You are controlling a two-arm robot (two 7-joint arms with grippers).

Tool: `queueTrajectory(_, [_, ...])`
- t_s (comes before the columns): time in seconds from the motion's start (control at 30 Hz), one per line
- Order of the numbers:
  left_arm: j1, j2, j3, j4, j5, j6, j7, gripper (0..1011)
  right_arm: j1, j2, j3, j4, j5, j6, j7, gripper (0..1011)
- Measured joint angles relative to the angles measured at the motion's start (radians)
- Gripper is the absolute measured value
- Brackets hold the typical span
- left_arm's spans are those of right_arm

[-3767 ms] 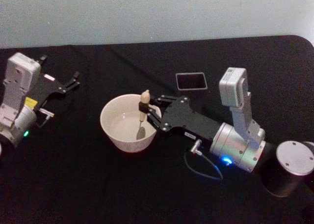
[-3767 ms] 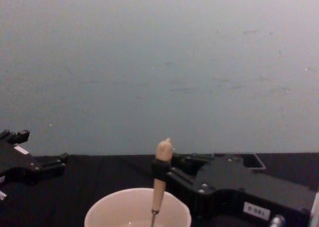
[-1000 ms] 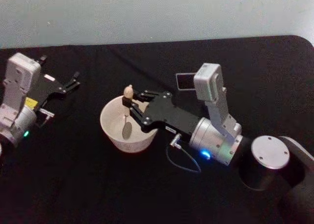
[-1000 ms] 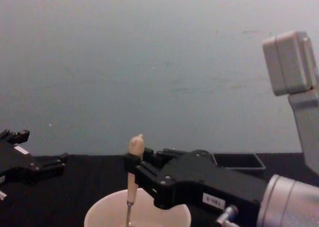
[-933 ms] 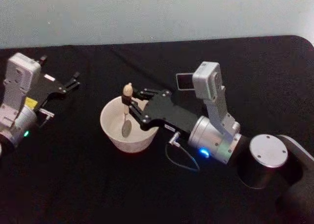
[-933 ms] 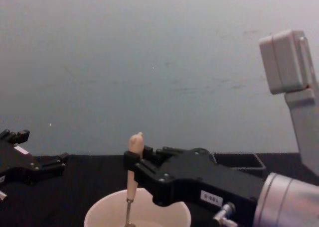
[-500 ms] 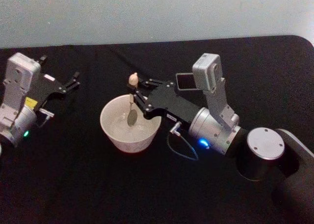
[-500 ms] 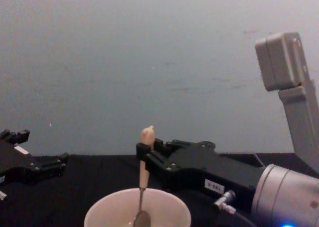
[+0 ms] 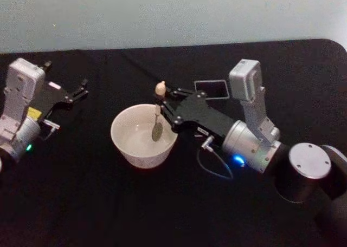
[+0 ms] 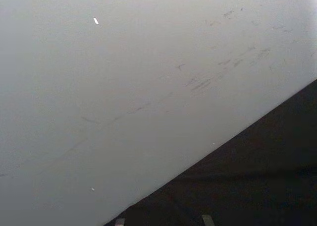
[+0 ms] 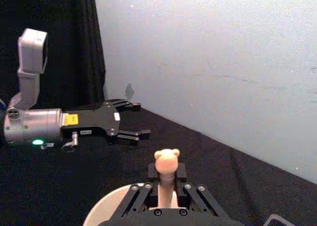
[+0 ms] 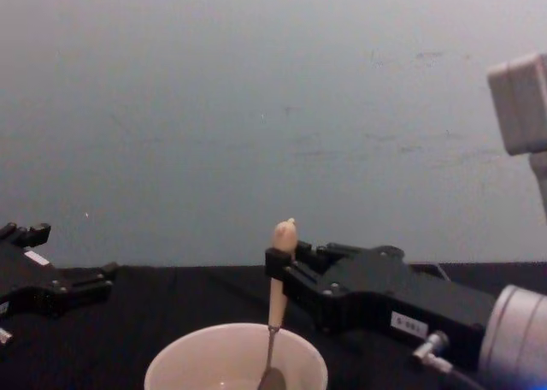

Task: Pick up the stirring spoon with one hand, stir inside the cup, then place it back in its original position.

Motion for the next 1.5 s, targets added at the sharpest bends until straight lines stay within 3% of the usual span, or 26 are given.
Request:
queueTrajectory(0.27, [0.0,0.0,0.0,0.0,0.0,0.0,0.0,1001,-0.036,0.033,0.001,-0.05,0.021,0.01,0.02,195])
queueTrajectory(0.63, [0.0,0.0,0.0,0.0,0.0,0.0,0.0,1001,-0.049,0.038,-0.024,-0.075,0.026,0.014,0.027,195])
queueTrajectory(1.0, [0.0,0.0,0.0,0.0,0.0,0.0,0.0,1001,-0.025,0.009,-0.054,-0.053,0.012,0.013,0.023,195])
queueTrajectory(1.5, [0.0,0.0,0.0,0.0,0.0,0.0,0.0,1001,0.034,-0.052,-0.06,0.027,-0.024,-0.006,-0.015,195])
